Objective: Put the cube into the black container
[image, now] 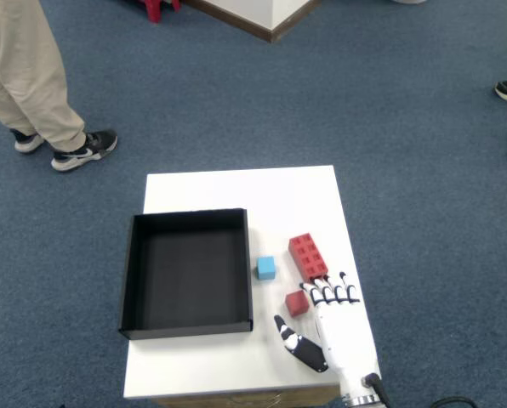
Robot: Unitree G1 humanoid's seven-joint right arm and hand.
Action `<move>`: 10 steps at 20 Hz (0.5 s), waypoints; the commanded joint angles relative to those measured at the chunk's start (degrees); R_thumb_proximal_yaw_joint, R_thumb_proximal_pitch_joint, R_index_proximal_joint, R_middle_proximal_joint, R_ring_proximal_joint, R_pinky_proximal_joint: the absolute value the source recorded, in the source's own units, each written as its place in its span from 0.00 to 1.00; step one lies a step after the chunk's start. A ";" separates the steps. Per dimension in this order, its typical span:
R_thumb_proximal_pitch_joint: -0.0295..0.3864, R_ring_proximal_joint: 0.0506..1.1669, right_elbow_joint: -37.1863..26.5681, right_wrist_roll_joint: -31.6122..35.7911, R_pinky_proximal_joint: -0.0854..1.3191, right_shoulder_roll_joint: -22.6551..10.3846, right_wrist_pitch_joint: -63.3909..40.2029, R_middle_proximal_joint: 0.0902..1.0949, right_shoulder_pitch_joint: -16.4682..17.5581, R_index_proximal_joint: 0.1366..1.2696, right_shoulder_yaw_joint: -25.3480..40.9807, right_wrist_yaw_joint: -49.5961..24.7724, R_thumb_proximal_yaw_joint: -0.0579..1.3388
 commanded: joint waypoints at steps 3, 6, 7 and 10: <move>0.28 0.20 0.75 -1.48 0.14 0.07 0.76 0.22 -1.63 0.26 -1.62 -3.03 0.22; 0.29 0.20 1.28 -2.17 0.14 0.11 0.31 0.23 -1.32 0.28 -2.11 -3.17 0.22; 0.29 0.20 1.38 -2.41 0.15 0.13 0.22 0.23 -1.27 0.28 -2.23 -3.22 0.23; 0.30 0.21 1.81 -3.04 0.15 0.18 0.18 0.23 -0.95 0.29 -2.69 -2.95 0.23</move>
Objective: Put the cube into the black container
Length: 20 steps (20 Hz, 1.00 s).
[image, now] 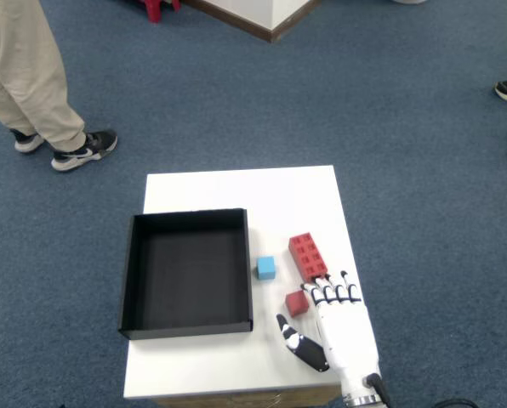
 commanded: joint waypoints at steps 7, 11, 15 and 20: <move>0.33 0.21 1.04 -2.17 0.16 -0.10 0.50 0.24 -0.74 0.32 -2.04 -2.36 0.26; 0.34 0.21 0.60 -3.01 0.16 -0.03 0.88 0.24 -0.71 0.33 -2.44 -2.36 0.26; 0.34 0.21 0.19 -3.59 0.16 0.02 1.27 0.24 -0.82 0.32 -3.06 -2.12 0.27; 0.33 0.21 -0.33 -4.24 0.16 0.06 1.54 0.23 -1.03 0.32 -3.76 -2.08 0.27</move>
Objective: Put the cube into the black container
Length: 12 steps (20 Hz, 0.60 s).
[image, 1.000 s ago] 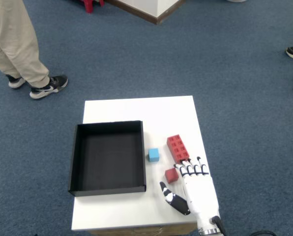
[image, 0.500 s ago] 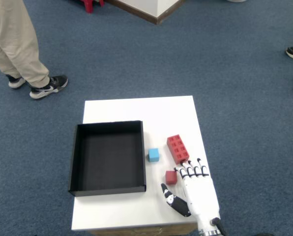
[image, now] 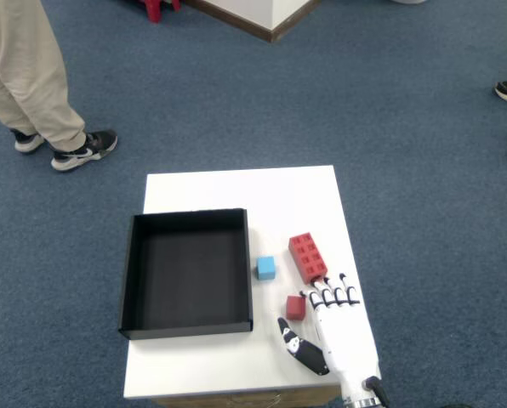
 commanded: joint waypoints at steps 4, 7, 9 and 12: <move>0.33 0.21 -0.61 -0.80 0.16 -0.24 0.68 0.24 -1.87 0.31 -1.39 -2.25 0.26; 0.32 0.21 -0.40 -0.89 0.16 -0.33 0.46 0.24 -2.11 0.31 -1.45 -2.21 0.26; 0.32 0.21 -0.23 -0.86 0.16 -0.38 0.26 0.23 -2.30 0.30 -1.50 -1.90 0.27; 0.32 0.21 0.21 -0.76 0.16 -0.37 0.08 0.23 -2.36 0.30 -1.52 -1.51 0.27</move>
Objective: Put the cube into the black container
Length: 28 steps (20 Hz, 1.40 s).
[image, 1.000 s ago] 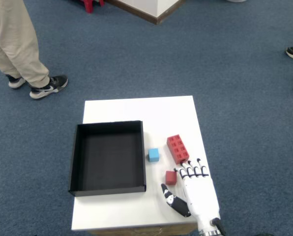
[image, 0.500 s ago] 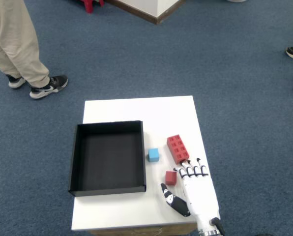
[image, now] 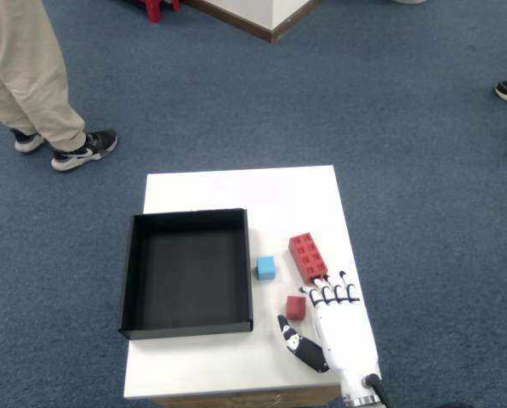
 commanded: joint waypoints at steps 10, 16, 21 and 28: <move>0.32 0.20 1.77 0.53 0.17 -0.44 -0.57 0.22 -1.61 0.29 -0.59 0.61 0.26; 0.32 0.20 2.59 1.19 0.16 -0.49 -0.76 0.21 -1.46 0.29 -0.56 3.49 0.27; 0.42 0.20 2.99 1.33 0.17 -0.44 -0.93 0.21 -0.98 0.32 -0.43 5.69 0.35; 0.56 0.20 3.52 1.23 0.18 -0.56 -2.85 0.23 -1.07 0.44 -0.42 5.51 0.48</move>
